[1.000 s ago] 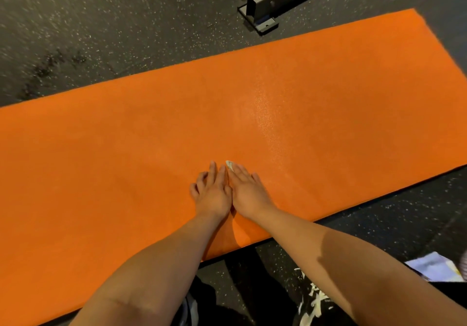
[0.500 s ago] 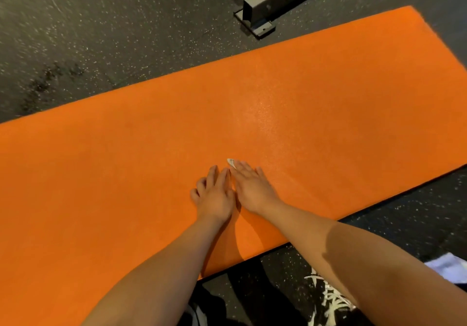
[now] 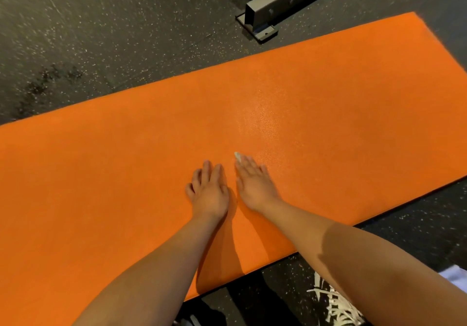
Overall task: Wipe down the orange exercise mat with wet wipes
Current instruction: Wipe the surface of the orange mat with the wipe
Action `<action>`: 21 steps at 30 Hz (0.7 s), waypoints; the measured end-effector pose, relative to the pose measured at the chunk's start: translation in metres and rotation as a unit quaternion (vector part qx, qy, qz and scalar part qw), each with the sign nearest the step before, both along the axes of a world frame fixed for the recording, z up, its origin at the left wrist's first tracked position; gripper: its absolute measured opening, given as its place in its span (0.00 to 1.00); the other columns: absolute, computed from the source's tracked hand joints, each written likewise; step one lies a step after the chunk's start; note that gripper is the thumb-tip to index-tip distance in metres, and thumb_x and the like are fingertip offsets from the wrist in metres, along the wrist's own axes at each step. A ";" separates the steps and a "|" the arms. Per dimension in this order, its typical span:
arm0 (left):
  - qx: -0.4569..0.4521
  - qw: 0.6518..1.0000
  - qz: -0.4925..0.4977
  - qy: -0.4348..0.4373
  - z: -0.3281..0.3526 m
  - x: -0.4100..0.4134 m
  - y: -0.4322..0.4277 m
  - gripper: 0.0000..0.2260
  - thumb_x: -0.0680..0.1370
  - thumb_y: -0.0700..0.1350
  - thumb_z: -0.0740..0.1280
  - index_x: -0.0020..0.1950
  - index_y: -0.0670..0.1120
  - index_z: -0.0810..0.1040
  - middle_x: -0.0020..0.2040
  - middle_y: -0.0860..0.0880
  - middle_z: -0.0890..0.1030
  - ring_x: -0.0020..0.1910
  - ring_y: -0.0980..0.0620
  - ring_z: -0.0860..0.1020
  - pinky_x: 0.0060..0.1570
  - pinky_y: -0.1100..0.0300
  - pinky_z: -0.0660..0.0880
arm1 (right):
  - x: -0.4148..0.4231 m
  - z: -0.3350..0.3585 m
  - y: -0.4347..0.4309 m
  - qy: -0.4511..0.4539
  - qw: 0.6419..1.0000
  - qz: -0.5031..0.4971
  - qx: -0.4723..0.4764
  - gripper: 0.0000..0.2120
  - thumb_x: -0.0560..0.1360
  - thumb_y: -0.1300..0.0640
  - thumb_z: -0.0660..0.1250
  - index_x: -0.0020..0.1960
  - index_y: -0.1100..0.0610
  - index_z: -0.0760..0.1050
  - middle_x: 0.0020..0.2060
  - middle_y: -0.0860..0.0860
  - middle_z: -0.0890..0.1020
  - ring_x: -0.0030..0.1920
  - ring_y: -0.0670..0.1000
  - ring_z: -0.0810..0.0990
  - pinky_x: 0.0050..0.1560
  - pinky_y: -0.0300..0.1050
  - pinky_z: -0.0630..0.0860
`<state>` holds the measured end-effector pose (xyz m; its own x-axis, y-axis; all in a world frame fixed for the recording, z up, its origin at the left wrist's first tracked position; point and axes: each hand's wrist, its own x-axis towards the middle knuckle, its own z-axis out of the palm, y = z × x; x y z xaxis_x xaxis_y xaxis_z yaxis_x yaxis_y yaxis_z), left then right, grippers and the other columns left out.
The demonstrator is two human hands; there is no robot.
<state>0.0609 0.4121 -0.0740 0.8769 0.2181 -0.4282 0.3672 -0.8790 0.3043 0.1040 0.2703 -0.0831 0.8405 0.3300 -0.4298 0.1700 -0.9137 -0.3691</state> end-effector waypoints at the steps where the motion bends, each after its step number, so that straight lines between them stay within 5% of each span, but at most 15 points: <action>1: 0.000 1.000 -0.001 0.011 -0.002 0.003 0.002 0.25 0.83 0.53 0.56 0.81 0.60 0.54 0.83 0.54 0.44 0.80 0.47 0.46 0.73 0.41 0.50 | 0.008 -0.002 -0.009 -0.009 0.999 -0.036 -0.017 0.28 0.86 0.53 0.48 0.83 0.53 0.45 0.82 0.47 0.40 0.81 0.50 0.38 0.79 0.53 0.37; 5: 0.011 1.000 -0.009 0.021 -0.002 0.009 0.007 0.25 0.84 0.55 0.54 0.81 0.60 0.53 0.83 0.54 0.48 0.78 0.46 0.50 0.72 0.42 0.52 | 0.028 -0.005 -0.022 0.006 0.990 -0.134 -0.048 0.28 0.86 0.52 0.47 0.83 0.55 0.42 0.81 0.50 0.36 0.81 0.51 0.35 0.79 0.53 0.37; 8: 0.029 1.000 0.001 -0.006 -0.001 0.019 0.010 0.24 0.84 0.56 0.53 0.80 0.60 0.56 0.81 0.53 0.54 0.75 0.44 0.56 0.69 0.45 0.56 | 0.025 0.001 0.006 0.017 0.998 -0.056 0.005 0.28 0.86 0.53 0.49 0.83 0.54 0.44 0.82 0.49 0.39 0.81 0.50 0.38 0.80 0.53 0.39; 12: 0.022 1.000 0.004 0.003 -0.003 0.032 0.009 0.24 0.84 0.56 0.51 0.81 0.61 0.53 0.82 0.54 0.47 0.75 0.44 0.53 0.70 0.44 0.54 | 0.026 -0.001 0.021 0.006 0.999 0.042 0.022 0.27 0.86 0.53 0.48 0.83 0.52 0.45 0.82 0.45 0.41 0.81 0.48 0.38 0.80 0.54 0.39; 18: 0.025 0.999 -0.019 0.028 -0.007 0.031 0.012 0.24 0.85 0.57 0.49 0.81 0.61 0.49 0.82 0.55 0.43 0.76 0.44 0.51 0.69 0.43 0.53 | 0.051 -0.008 -0.012 -0.007 0.990 -0.131 -0.045 0.28 0.86 0.52 0.47 0.83 0.53 0.40 0.81 0.48 0.35 0.80 0.50 0.34 0.78 0.54 0.35; 21: 0.027 1.000 0.003 0.008 -0.007 0.033 0.009 0.24 0.84 0.55 0.53 0.80 0.60 0.54 0.82 0.54 0.47 0.74 0.43 0.54 0.69 0.44 0.54 | 0.048 -0.003 0.009 0.008 0.997 -0.078 -0.003 0.28 0.86 0.54 0.48 0.83 0.54 0.43 0.82 0.49 0.38 0.81 0.51 0.37 0.80 0.56 0.39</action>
<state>0.0944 0.4208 -0.0812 0.8685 0.2470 -0.4298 0.3775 -0.8916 0.2503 0.1522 0.2797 -0.0864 0.8744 0.1928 -0.4453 0.0194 -0.9308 -0.3649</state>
